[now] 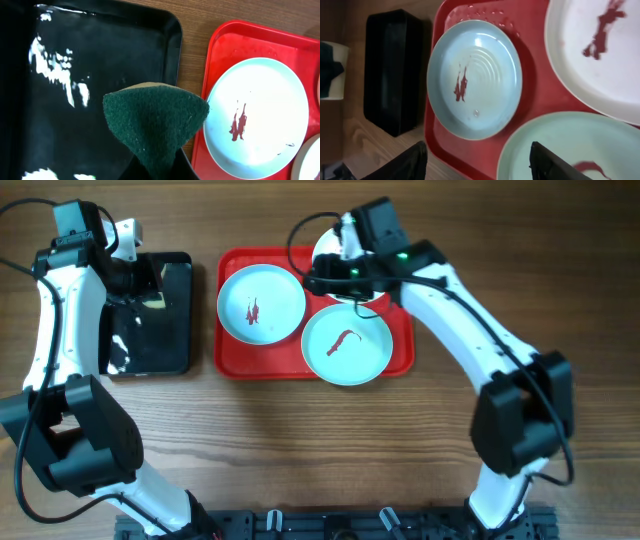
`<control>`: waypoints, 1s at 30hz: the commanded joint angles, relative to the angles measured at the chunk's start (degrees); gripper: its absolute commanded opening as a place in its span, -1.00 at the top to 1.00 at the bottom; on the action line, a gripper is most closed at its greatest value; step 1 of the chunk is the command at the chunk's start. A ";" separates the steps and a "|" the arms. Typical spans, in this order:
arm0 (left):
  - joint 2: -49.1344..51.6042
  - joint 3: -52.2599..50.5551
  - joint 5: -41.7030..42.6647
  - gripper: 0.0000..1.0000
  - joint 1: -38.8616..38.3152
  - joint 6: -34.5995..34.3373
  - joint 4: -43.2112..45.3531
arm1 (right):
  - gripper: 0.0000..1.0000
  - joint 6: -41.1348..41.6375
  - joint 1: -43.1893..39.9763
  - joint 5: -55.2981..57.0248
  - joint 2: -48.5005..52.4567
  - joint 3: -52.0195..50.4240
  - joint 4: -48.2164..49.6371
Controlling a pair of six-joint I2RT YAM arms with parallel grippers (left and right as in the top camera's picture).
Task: Clean dirty plates on tray and stack at the side
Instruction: 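Grasp the rim of the left blue plate with the right gripper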
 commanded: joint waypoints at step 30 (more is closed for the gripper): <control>6.36 0.17 0.50 0.92 -18.08 -16.98 11.32 | 0.33 3.43 3.96 9.14 15.19 0.98 11.72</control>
